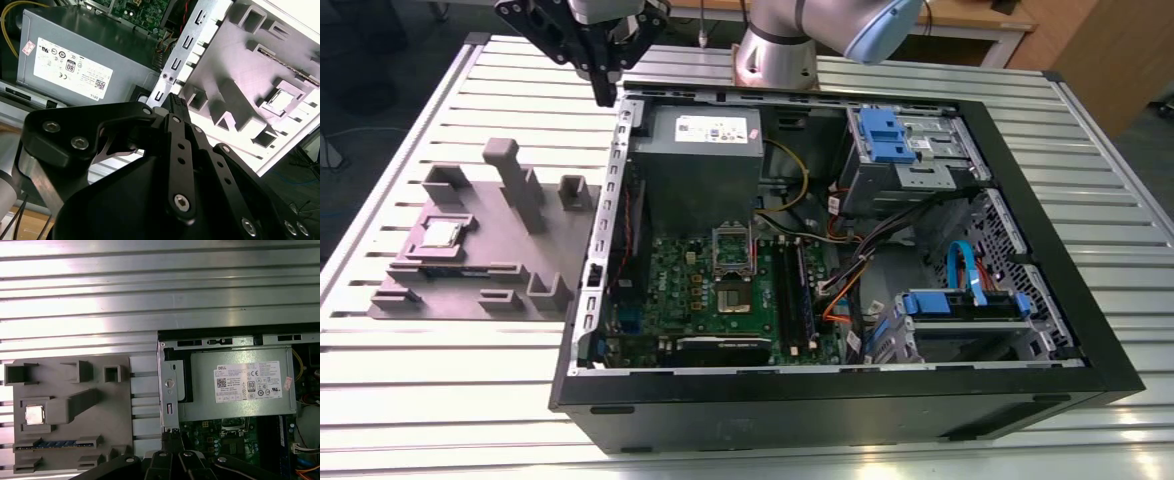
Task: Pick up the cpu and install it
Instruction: 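Reach for the cpu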
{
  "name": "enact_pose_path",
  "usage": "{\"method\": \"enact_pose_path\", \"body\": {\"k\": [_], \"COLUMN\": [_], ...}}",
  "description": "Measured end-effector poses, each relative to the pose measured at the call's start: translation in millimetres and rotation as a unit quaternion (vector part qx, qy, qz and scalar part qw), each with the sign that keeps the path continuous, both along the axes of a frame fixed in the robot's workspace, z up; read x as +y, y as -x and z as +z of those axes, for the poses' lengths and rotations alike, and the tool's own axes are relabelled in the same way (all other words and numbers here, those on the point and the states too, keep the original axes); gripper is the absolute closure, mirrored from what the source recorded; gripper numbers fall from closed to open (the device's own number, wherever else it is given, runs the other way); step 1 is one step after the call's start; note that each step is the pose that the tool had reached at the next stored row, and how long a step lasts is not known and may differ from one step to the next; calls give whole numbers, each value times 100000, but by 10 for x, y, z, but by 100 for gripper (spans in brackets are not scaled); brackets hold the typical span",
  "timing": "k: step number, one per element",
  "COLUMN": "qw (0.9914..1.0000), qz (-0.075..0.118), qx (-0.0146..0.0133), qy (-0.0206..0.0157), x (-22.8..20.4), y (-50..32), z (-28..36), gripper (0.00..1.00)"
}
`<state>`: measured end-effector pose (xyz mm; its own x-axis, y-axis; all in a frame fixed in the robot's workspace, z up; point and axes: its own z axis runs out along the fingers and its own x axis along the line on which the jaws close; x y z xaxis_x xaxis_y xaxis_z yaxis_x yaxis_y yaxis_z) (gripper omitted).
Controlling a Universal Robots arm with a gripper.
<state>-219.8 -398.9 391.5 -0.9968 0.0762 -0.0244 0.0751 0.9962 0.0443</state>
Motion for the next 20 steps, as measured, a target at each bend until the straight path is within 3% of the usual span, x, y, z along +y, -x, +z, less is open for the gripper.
{"method": "enact_pose_path", "body": {"k": [20], "qw": [100000], "qz": [0], "qx": [0], "qy": [0], "x": [0], "y": [71], "z": [0], "gripper": [90]}}
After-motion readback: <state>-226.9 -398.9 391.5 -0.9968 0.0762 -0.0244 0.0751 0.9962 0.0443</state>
